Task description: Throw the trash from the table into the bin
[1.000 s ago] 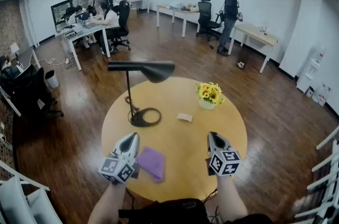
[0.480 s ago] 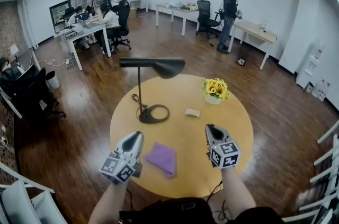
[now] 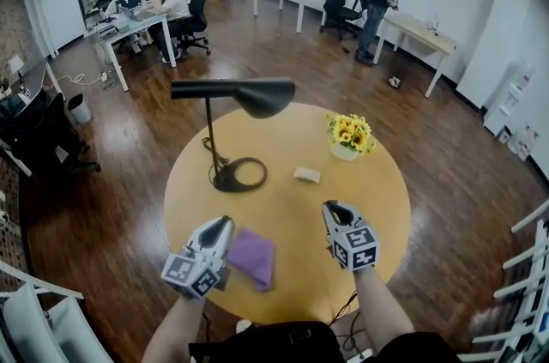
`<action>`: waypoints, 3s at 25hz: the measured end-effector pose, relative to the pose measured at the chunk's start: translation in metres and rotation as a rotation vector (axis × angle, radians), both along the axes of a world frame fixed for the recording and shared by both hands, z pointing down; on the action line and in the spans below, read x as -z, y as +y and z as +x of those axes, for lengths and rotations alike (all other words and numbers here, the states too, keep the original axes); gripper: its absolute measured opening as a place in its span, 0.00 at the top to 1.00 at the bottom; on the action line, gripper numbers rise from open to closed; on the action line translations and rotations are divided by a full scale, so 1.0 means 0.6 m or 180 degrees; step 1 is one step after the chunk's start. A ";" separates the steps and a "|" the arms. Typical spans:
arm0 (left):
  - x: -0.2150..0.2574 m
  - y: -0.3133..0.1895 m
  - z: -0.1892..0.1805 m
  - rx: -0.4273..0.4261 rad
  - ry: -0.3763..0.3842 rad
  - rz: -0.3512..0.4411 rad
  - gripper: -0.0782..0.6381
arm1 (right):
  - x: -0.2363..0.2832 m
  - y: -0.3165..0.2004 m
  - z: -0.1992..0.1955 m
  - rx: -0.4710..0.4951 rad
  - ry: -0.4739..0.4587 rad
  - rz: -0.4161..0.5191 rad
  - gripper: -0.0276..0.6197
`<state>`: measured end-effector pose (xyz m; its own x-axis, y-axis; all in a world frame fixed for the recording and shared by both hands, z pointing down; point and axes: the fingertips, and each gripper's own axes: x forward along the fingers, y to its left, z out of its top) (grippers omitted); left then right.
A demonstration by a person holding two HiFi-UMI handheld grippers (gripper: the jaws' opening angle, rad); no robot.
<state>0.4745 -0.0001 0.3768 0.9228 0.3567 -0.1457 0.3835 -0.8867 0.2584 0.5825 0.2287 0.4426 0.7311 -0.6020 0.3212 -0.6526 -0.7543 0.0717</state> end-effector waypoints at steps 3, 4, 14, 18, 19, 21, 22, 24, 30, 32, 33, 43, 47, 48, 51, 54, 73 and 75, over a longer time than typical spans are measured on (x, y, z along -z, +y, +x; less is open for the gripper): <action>-0.021 0.004 0.034 0.0093 -0.0120 0.0061 0.85 | -0.047 -0.004 0.055 0.0105 -0.0132 -0.0165 0.87; -0.026 0.005 0.047 0.0132 -0.0143 0.0093 0.85 | -0.064 -0.007 0.076 0.0140 -0.0190 -0.0208 0.84; -0.114 0.027 0.142 0.0365 -0.0648 0.0185 0.85 | -0.246 -0.055 0.261 0.0624 -0.0439 -0.0909 0.59; -0.152 0.039 0.168 0.0361 -0.0865 0.0218 0.85 | -0.305 -0.064 0.310 0.0791 -0.0447 -0.1096 0.49; -0.157 0.036 0.172 0.0382 -0.0889 0.0194 0.85 | -0.319 -0.068 0.320 0.0845 -0.0485 -0.1151 0.44; -0.167 0.026 0.176 0.0434 -0.0925 0.0147 0.85 | -0.341 -0.078 0.342 0.0933 -0.0548 -0.1254 0.44; -0.173 0.021 0.175 0.0455 -0.0953 0.0138 0.85 | -0.350 -0.081 0.352 0.0965 -0.0581 -0.1301 0.44; -0.185 0.015 0.168 0.0501 -0.1031 0.0155 0.85 | -0.364 -0.086 0.363 0.1037 -0.0685 -0.1326 0.44; -0.201 -0.011 0.149 0.0697 -0.1108 0.0105 0.85 | -0.381 -0.082 0.366 0.1162 -0.1177 -0.1095 0.46; -0.201 -0.013 0.141 0.0733 -0.1119 0.0099 0.85 | -0.382 -0.083 0.356 0.1161 -0.1177 -0.1177 0.54; -0.201 -0.014 0.138 0.0749 -0.1122 0.0098 0.85 | -0.381 -0.084 0.352 0.1156 -0.1163 -0.1228 0.58; -0.147 -0.025 0.112 0.0867 -0.0954 0.0190 0.85 | -0.290 -0.068 0.306 0.0850 -0.0802 -0.0926 0.70; -0.093 -0.037 0.077 0.0935 -0.0721 0.0144 0.85 | -0.223 -0.057 0.270 0.0739 -0.0604 -0.0736 0.70; -0.080 -0.046 0.062 0.0982 -0.0657 0.0096 0.85 | -0.204 -0.059 0.261 0.0730 -0.0534 -0.0687 0.70; -0.040 -0.085 0.001 0.1127 -0.0469 0.0055 0.85 | -0.137 -0.075 0.227 0.0683 -0.0297 -0.0518 0.70; -0.005 -0.141 -0.090 0.1354 -0.0322 0.0127 0.85 | -0.066 -0.128 0.174 0.0767 -0.0077 -0.0345 0.70; 0.069 -0.362 -0.839 0.3253 0.0112 0.0435 0.85 | 0.175 -0.682 -0.503 0.2847 0.0565 0.0446 0.70; 0.069 -0.367 -0.918 0.3475 0.0111 0.0411 0.85 | 0.172 -0.724 -0.582 0.3084 0.0529 0.0491 0.70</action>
